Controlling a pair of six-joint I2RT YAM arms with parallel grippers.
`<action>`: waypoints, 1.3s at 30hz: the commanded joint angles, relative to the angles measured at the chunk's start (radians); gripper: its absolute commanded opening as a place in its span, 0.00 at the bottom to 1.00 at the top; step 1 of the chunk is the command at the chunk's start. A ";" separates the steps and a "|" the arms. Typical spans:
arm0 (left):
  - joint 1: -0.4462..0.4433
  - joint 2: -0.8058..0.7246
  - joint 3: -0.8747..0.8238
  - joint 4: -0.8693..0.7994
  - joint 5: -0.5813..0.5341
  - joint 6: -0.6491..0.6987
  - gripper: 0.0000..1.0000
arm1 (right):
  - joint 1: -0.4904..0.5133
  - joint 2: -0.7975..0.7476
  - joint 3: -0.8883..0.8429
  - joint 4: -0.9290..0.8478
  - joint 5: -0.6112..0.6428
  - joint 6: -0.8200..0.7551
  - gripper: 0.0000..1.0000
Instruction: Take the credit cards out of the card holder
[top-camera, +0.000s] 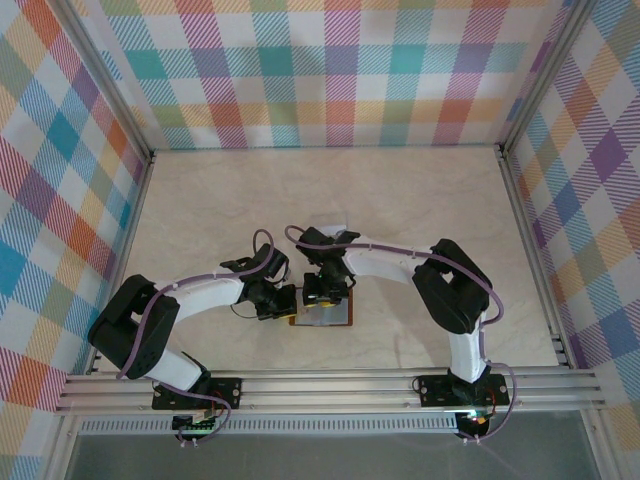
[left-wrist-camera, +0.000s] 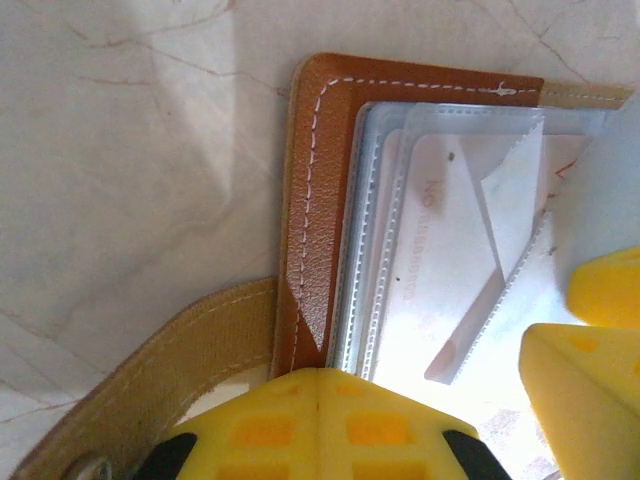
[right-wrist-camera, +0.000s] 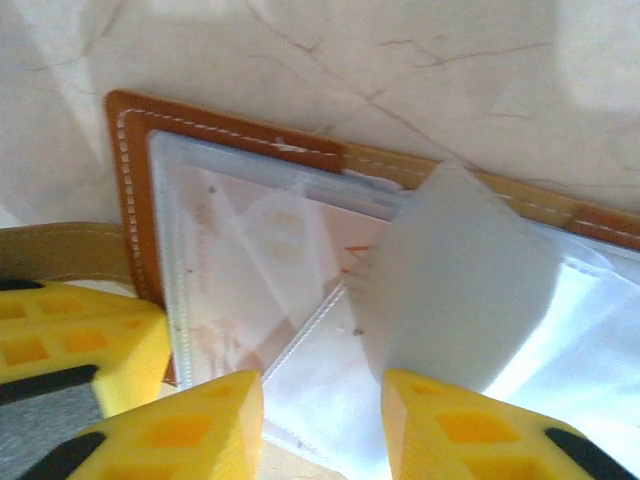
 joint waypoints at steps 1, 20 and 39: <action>-0.011 0.020 0.003 -0.067 -0.019 0.019 0.05 | 0.012 0.029 0.044 -0.118 0.087 -0.027 0.42; -0.011 0.022 0.019 -0.086 -0.035 0.027 0.05 | 0.018 0.009 0.050 -0.206 0.192 -0.031 0.62; -0.030 -0.033 0.116 -0.165 -0.048 0.033 0.05 | 0.016 -0.060 -0.030 -0.193 0.236 -0.024 0.63</action>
